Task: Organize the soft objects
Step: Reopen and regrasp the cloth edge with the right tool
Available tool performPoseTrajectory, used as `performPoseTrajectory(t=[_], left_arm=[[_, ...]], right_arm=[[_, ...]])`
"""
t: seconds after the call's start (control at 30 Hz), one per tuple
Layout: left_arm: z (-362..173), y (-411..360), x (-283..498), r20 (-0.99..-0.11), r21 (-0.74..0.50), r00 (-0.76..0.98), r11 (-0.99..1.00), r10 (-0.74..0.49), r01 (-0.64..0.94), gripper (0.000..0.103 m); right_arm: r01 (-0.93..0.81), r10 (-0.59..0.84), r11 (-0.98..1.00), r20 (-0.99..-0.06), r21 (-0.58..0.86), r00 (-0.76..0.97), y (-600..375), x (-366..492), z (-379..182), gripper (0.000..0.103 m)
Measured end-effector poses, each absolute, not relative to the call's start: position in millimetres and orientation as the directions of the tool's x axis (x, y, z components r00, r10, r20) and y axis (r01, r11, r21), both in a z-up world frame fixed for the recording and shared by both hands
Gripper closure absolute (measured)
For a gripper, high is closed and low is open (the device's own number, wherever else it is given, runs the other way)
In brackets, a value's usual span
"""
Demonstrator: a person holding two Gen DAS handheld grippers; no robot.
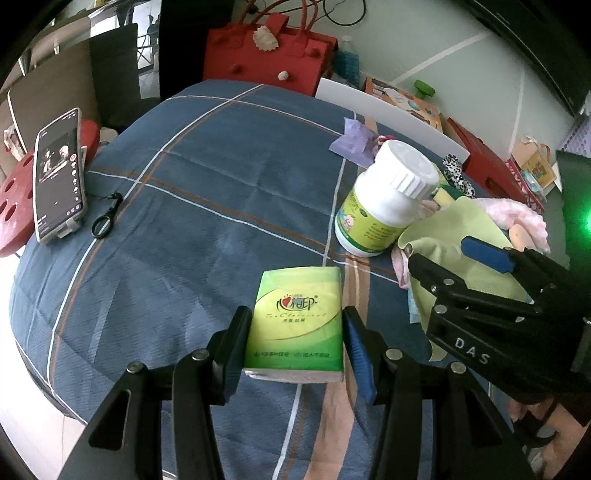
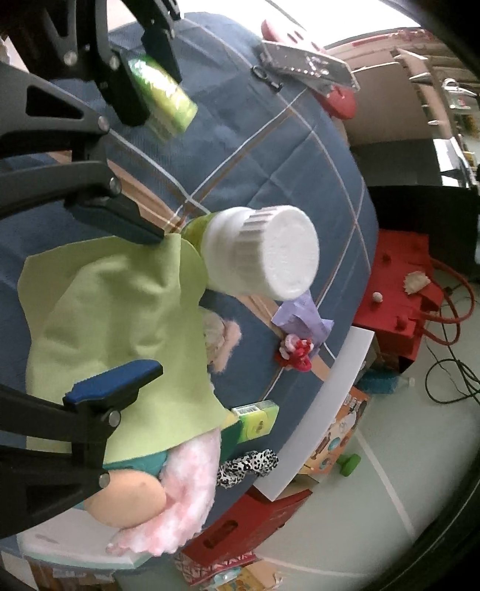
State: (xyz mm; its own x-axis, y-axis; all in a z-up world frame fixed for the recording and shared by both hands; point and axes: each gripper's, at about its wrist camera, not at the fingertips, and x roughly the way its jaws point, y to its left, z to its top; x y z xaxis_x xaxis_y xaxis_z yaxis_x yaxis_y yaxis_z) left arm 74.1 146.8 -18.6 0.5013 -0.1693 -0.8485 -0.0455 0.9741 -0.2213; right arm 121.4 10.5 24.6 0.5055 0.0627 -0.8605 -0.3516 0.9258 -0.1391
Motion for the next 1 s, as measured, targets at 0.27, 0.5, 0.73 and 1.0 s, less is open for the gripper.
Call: performPoseTrajectory(t=[0.27, 0.5, 0.73, 1.0], left_arm=[[-22, 148, 76, -0.851, -0.233, 0.493, 0.971, -0.181, -0.046, 0.052], [-23, 150, 77, -0.849, -0.237, 0.495, 0.97, -0.184, -0.046, 0.052], [-33, 150, 80, -0.866, -0.26, 0.453, 0.964, -0.212, -0.047, 0.052], [-37, 137, 77, -0.872, -0.282, 0.419, 0.96, -0.253, -0.007, 0.043]], right_arm=[[-0.387, -0.001, 0.89, -0.852, -0.239, 0.523, 29, 120, 13, 0.034], [-0.329, -0.032, 0.913, -0.846, -0.241, 0.532, 20, 128, 14, 0.04], [-0.301, 0.029, 0.943, -0.863, -0.144, 0.504, 6, 128, 21, 0.072], [-0.267, 0.103, 0.963, -0.854, -0.042, 0.509, -10, 119, 33, 0.085]])
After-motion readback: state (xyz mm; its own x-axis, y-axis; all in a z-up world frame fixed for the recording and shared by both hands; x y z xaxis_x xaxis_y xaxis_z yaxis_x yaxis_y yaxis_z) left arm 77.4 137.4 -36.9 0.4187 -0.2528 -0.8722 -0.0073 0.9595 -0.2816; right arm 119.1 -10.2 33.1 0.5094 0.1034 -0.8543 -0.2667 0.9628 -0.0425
